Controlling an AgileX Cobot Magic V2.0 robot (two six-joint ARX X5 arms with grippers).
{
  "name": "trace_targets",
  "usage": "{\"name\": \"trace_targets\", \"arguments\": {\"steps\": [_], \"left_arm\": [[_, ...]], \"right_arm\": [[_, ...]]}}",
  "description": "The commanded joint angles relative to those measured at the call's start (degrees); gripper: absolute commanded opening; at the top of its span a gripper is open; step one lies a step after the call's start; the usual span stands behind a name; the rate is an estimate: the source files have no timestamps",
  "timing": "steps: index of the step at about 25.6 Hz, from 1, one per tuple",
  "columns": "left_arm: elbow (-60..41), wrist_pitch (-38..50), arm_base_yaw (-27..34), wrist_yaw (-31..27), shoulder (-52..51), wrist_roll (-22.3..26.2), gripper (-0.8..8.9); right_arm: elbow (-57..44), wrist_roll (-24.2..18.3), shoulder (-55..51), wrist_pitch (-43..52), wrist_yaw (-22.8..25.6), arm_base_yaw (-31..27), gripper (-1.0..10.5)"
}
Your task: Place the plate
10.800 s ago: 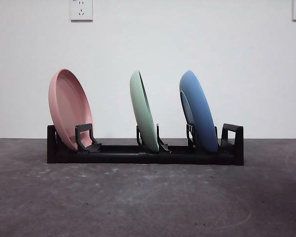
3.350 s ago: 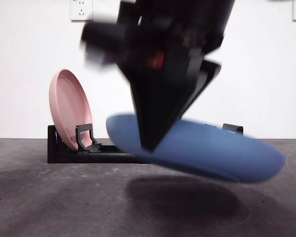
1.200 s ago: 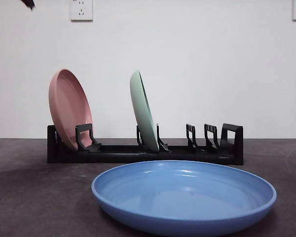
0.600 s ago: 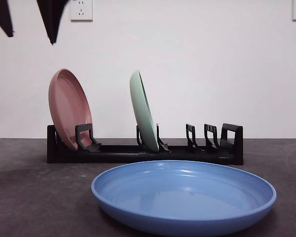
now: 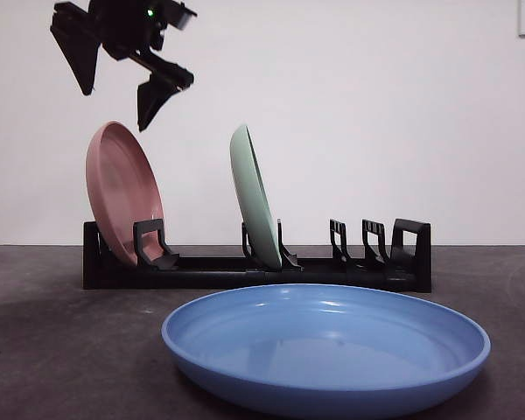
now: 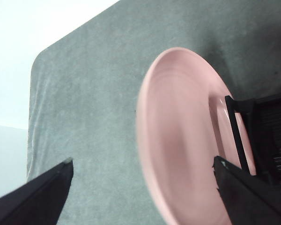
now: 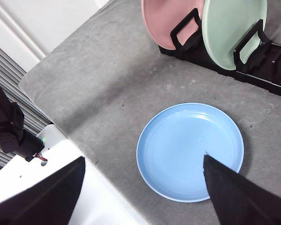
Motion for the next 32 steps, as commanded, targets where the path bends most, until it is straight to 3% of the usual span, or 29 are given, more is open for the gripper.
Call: {"name": "trace_targets", "arguments": {"steps": [1, 6, 10, 32], "left_arm": [[1.7, 1.0, -0.4, -1.7, 2.3, 0.6, 4.31], [1.7, 1.9, -0.4, -2.6, 3.3, 0.9, 3.91], [1.7, 2.7, -0.3, -2.6, 3.5, 1.0, 3.05], [1.7, 2.3, 2.2, 0.5, 3.8, 1.6, 2.69]], "right_arm": [[0.4, -0.8, 0.3, 0.3, -0.1, 0.2, 4.0], [0.4, -0.8, 0.3, 0.3, -0.1, 0.2, 4.0], [0.4, -0.8, 0.3, 0.3, -0.1, 0.2, 4.0], [0.4, -0.6, 0.3, 0.2, -0.3, 0.2, 4.0]]}}
